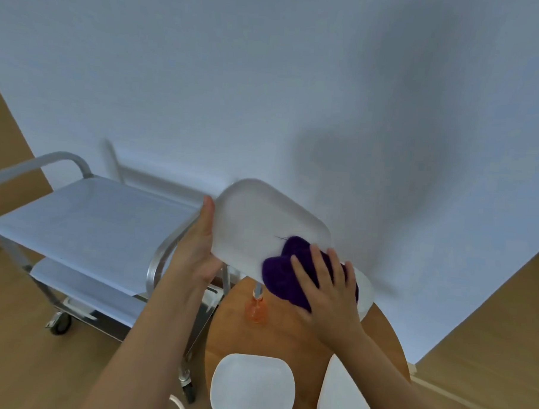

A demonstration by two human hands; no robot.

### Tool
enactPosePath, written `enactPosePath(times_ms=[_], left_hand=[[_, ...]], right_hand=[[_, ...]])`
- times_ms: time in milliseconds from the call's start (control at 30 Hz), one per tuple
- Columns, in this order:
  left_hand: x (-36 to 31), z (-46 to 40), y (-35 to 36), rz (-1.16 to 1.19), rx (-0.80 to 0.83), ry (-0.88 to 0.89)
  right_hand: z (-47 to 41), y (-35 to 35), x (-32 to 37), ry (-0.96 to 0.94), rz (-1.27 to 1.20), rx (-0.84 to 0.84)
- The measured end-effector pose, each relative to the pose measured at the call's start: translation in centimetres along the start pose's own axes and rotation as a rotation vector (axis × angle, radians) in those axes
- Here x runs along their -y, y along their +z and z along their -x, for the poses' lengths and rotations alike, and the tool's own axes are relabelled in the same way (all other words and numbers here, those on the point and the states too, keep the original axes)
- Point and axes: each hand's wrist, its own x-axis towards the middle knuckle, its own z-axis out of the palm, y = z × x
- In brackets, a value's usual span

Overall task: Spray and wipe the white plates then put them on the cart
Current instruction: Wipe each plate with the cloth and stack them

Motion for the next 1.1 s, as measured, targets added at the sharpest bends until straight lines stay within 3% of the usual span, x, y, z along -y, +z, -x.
enactPosePath(times_ms=[133, 267, 400, 600, 767, 867, 900, 1000, 1100], left_hand=[[1.0, -0.5, 1.7, 0.078, -0.091, -0.066], [3.7, -0.6, 3.7, 0.001, -0.251, -0.157], [3.8, -0.8, 3.3, -0.053, -0.299, -0.194], [0.3, -1.1, 2.2, -0.081, -0.097, -0.218], [-3.3, -1.8, 1.4, -0.438, -0.056, -0.246], [-3.3, -2.3, 1.8, -0.429, -0.201, -0.139], [-3.2, -2.1, 2.0, -0.424, -0.18, -0.13], [-0.2, -1.1, 2.6, -0.424, -0.113, -0.201], [3.5, -0.1, 2.8, -0.366, -0.258, -0.312]], right_hand=[[-1.1, -0.3, 1.9, 0.072, 0.028, 0.009], [-2.9, -1.1, 4.9, 0.1, -0.001, 0.014], [-3.5, -1.2, 4.7, 0.005, -0.023, -0.087], [-0.7, 0.3, 1.8, -0.225, 0.034, -0.156], [0.4, 0.7, -0.1, -0.414, 0.028, -0.236], [-0.2, 0.4, 1.1, -0.352, -0.093, -0.302], [-0.6, 0.1, 1.5, -0.299, -0.139, -0.321], [-2.1, -0.7, 2.6, -0.153, -0.182, -0.352], [-2.7, -0.9, 3.5, -0.08, -0.164, -0.278]])
